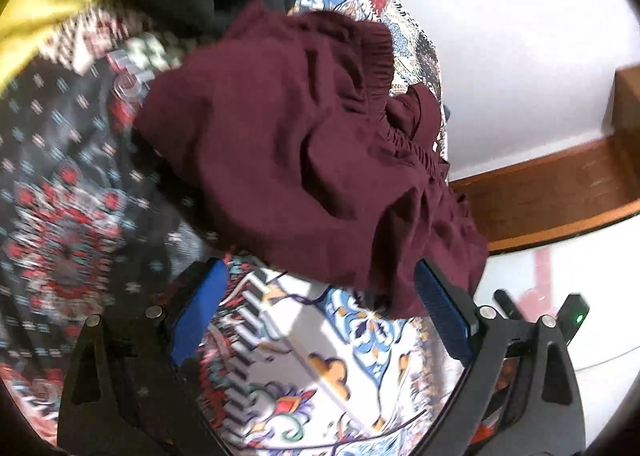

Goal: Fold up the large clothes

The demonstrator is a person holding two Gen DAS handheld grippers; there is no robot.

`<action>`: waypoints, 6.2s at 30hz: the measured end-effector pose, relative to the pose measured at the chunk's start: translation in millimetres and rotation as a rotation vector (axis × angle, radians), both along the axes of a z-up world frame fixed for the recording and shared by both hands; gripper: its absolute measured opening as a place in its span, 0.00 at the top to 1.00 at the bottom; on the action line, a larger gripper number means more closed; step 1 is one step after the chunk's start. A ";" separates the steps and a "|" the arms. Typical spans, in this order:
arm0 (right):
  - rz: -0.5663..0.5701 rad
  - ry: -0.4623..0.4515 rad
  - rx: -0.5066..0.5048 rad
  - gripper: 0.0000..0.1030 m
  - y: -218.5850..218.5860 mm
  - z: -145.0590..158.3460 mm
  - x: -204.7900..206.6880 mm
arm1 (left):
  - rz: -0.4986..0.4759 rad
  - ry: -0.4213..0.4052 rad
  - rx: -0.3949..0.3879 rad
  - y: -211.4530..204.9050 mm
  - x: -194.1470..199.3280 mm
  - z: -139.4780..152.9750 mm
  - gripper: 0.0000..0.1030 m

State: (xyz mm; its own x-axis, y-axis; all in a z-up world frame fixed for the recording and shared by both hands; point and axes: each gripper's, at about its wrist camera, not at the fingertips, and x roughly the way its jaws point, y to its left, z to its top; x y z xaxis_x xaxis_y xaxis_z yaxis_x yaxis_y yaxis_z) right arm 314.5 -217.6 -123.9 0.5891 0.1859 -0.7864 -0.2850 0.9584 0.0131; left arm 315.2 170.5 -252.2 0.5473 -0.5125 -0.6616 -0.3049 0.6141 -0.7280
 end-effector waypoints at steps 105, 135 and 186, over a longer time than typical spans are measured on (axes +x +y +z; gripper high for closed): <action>-0.157 0.094 0.200 0.19 -81.4 4.4 -39.2 | -0.697 -0.286 0.730 -271.7 36.4 115.8 0.36; 0.106 0.252 0.184 0.17 -4.4 -54.8 39.8 | -0.426 -0.127 0.808 -127.0 20.4 48.4 0.00; 0.173 0.540 0.527 0.00 -34.4 -119.9 114.8 | -0.307 0.043 0.070 -64.6 107.2 -7.1 0.00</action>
State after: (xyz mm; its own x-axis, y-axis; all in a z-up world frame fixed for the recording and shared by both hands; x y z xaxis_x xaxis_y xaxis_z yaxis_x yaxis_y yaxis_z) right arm 429.3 -252.0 -243.7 0.0773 0.6702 -0.7381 -0.2546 0.7291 0.6353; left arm 422.4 105.9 -259.3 0.3450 -0.6014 -0.7206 -0.1274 0.7306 -0.6708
